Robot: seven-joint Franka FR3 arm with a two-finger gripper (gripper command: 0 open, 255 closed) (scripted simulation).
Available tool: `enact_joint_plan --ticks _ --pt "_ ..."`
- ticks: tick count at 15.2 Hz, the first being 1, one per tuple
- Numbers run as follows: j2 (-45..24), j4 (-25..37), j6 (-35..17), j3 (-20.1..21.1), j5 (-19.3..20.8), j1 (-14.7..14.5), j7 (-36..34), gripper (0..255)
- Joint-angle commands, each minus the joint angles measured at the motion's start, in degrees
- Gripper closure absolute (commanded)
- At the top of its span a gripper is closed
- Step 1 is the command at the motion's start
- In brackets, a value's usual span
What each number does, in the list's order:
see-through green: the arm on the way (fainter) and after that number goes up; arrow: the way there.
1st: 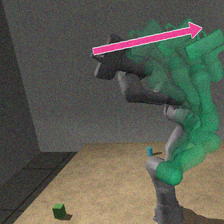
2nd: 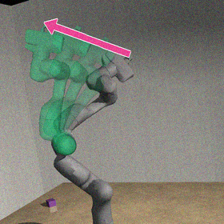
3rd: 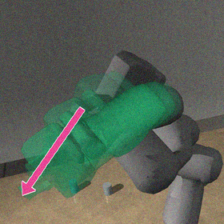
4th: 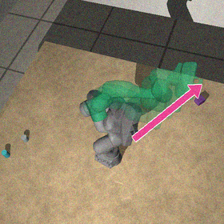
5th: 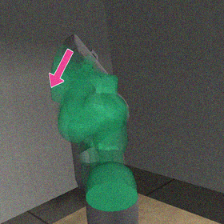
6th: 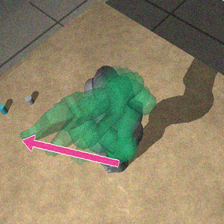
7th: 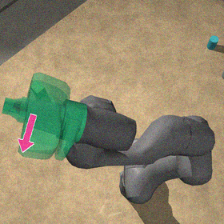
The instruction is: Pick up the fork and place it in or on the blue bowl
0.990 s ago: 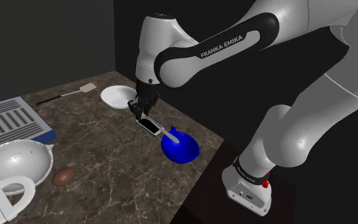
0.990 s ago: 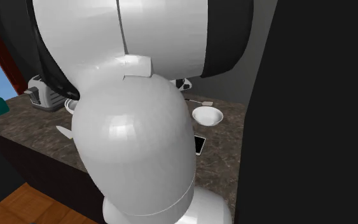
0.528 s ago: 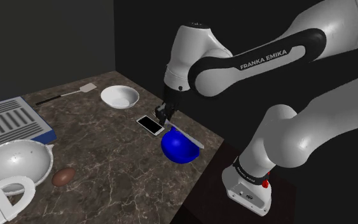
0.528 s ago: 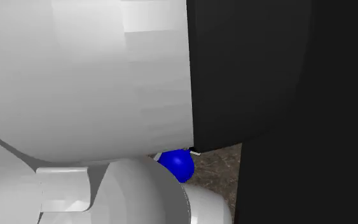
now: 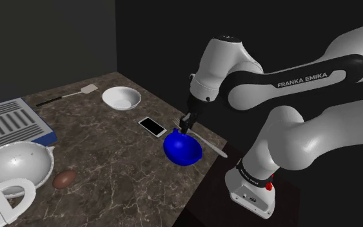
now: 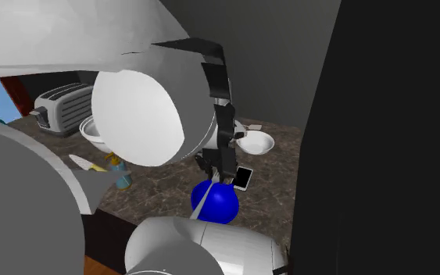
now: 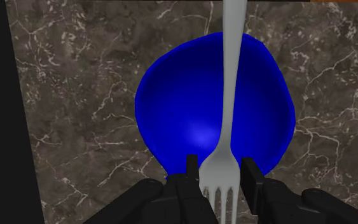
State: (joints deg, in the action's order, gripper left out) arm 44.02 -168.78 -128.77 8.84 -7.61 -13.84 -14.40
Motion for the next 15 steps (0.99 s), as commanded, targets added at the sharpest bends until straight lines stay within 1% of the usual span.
enact_joint_plan --ticks 1,9,10,15 --pt "-0.9 -1.2 -2.0 0.2 -0.2 -0.1 0.0 255" --pt "-7.3 -4.4 -11.8 0.9 -1.0 -0.3 0.1 255" --pt "-9.2 -5.0 -14.2 1.1 -1.2 -0.4 0.2 255" --pt "-9.2 -5.0 -14.2 1.1 -1.2 -0.4 0.2 255"
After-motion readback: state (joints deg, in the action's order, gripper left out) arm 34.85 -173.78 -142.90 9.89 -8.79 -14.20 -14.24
